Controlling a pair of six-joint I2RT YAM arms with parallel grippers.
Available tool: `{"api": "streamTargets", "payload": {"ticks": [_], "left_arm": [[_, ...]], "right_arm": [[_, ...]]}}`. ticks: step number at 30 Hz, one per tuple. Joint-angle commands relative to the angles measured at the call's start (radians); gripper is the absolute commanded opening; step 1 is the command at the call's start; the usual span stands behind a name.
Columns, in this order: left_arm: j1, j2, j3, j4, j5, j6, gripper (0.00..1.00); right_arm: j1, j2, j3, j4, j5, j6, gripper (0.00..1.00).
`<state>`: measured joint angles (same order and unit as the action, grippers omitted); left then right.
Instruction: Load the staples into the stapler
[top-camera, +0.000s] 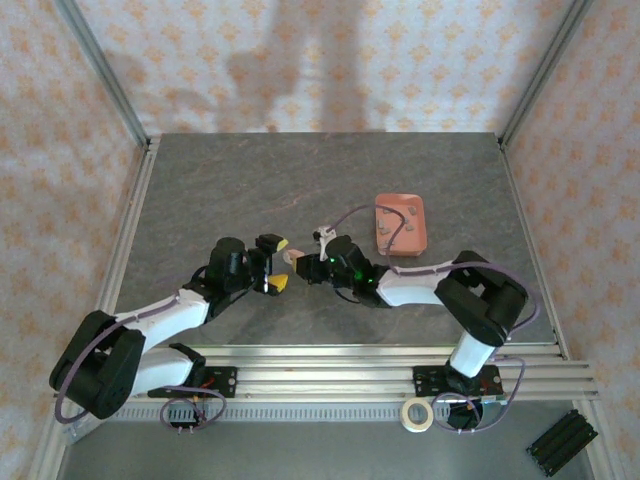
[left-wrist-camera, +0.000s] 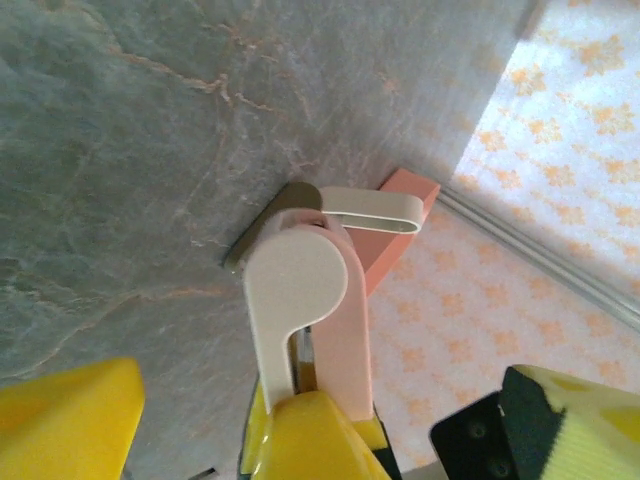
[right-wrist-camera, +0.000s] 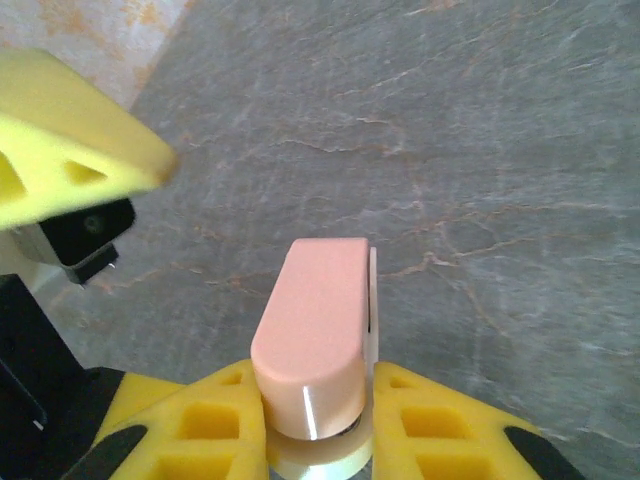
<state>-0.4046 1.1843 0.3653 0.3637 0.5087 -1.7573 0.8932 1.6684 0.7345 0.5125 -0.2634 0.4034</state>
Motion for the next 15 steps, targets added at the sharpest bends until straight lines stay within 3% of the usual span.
{"api": "streamTargets", "payload": {"ticks": [1, 15], "left_arm": [[-0.002, -0.040, 0.002, -0.119, -0.034, 0.077, 1.00], [-0.003, -0.152, 0.029, -0.466, -0.157, 0.276, 1.00]], "right_arm": [[-0.002, -0.042, -0.019, -0.089, 0.077, -0.100, 0.22], [-0.002, -0.078, -0.071, -0.241, 0.161, -0.268, 0.23]]}}
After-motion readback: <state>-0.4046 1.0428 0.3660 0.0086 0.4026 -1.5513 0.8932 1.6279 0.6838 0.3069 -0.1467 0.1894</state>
